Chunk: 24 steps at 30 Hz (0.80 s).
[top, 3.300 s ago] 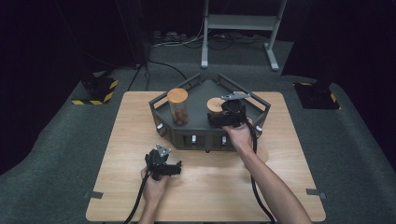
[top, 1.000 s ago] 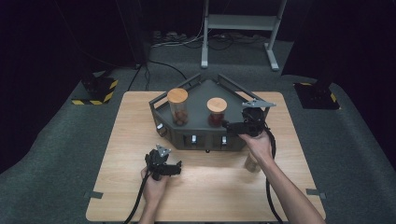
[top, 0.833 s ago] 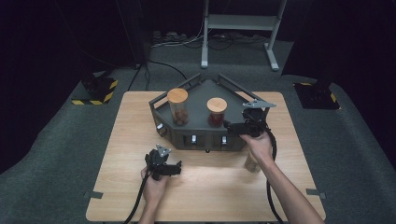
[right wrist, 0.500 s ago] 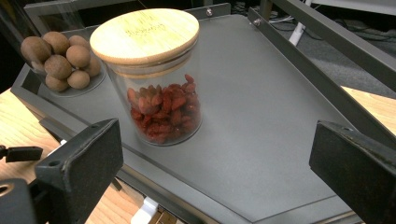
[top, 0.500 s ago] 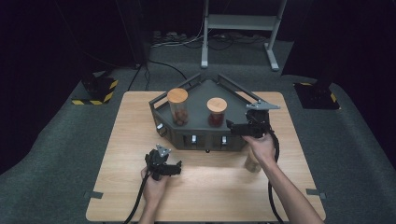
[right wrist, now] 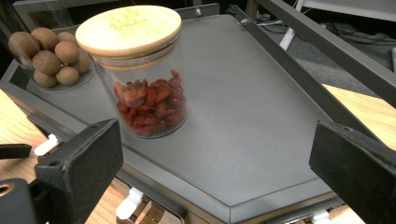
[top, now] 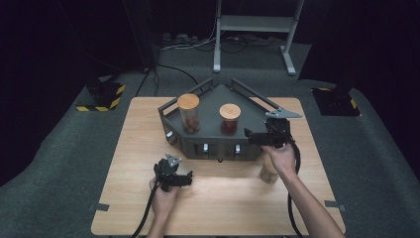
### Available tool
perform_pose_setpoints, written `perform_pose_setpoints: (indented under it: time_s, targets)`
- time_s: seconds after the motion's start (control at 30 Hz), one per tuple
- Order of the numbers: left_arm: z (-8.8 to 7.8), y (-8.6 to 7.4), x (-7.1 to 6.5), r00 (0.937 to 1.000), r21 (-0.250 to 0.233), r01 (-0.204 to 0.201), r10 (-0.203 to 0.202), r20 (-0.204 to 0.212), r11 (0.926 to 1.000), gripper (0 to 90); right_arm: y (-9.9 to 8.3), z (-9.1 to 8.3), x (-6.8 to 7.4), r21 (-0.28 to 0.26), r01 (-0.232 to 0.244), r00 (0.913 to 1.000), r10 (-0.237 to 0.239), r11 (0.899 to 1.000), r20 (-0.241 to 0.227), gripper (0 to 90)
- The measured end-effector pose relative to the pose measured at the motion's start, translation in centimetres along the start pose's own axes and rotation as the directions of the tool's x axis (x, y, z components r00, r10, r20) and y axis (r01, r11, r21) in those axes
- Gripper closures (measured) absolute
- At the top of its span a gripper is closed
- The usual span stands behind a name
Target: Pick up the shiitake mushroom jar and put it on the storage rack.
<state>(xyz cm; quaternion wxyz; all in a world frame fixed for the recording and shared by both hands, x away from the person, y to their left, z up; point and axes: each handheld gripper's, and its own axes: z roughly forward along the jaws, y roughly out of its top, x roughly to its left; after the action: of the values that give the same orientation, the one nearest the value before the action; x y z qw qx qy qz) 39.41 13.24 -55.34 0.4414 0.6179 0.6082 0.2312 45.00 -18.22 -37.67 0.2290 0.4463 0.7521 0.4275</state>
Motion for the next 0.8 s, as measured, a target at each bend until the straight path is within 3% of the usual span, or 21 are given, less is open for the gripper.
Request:
perform_pose_setpoints:
  time_s: [0.8]
  targets:
    - [0.0, 0.0, 0.0, 1.0000, 0.002, -0.003, 0.003, 0.000, 1.0000, 4.3, -0.9, -1.2, -1.0, -0.015, 0.001, 0.9999, 0.000, 1.000, 0.015, 3.0]
